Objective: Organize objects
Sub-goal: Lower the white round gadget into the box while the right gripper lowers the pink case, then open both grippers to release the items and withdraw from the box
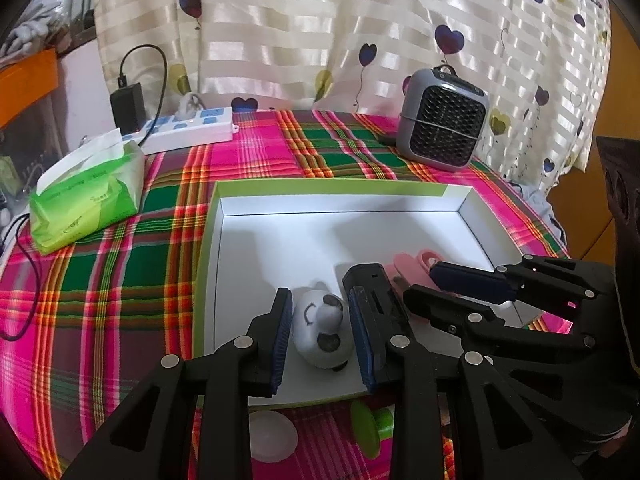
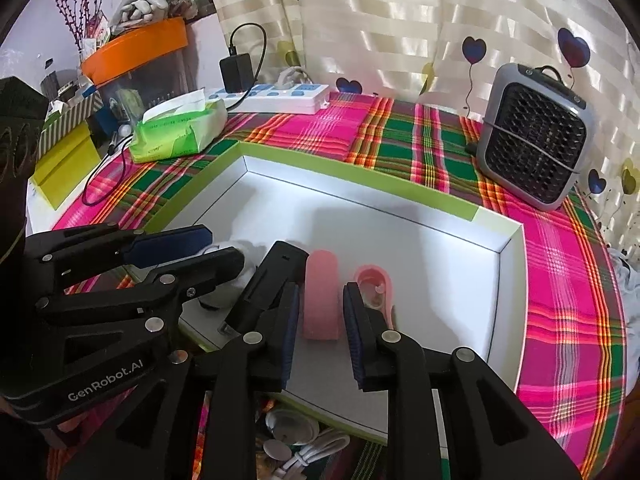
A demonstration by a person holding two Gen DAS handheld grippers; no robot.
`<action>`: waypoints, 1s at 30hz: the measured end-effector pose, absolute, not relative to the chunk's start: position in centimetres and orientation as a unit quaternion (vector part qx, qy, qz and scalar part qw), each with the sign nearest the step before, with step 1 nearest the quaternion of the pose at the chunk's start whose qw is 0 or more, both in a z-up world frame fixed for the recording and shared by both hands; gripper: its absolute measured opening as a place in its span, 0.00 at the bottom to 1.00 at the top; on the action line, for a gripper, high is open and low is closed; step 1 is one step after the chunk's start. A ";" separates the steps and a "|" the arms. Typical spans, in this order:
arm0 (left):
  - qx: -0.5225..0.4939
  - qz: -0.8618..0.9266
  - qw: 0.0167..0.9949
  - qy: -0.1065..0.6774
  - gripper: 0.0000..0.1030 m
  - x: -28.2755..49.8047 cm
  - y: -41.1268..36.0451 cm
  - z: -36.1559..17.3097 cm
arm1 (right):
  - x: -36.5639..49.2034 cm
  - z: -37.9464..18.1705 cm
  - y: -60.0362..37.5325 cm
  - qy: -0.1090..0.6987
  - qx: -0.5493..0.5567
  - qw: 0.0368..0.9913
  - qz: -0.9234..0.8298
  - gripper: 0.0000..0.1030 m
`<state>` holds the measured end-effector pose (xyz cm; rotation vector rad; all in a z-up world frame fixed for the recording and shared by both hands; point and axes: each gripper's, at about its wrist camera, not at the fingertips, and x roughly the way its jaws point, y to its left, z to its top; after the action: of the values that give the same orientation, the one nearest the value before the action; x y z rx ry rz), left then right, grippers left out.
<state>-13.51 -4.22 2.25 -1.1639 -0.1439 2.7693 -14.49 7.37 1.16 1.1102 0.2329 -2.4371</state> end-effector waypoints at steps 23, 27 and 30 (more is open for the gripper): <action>-0.344 0.935 0.075 -0.044 0.27 -6.2 -2.2 4.9 | -6.8 3.6 9.5 0.052 0.344 0.220 -0.911 0.25; -0.346 0.935 0.073 -0.036 0.26 -5.2 -1.6 4.4 | -5.8 3.1 9.7 0.049 0.345 0.219 -0.911 0.25; -0.347 0.934 0.075 -0.034 0.26 -4.7 -1.4 4.2 | -5.2 2.9 9.9 0.047 0.343 0.219 -0.912 0.25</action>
<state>-4.71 -1.42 4.18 -1.0418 -0.1006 2.8019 -5.18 9.90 2.88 0.9502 0.1303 -2.5234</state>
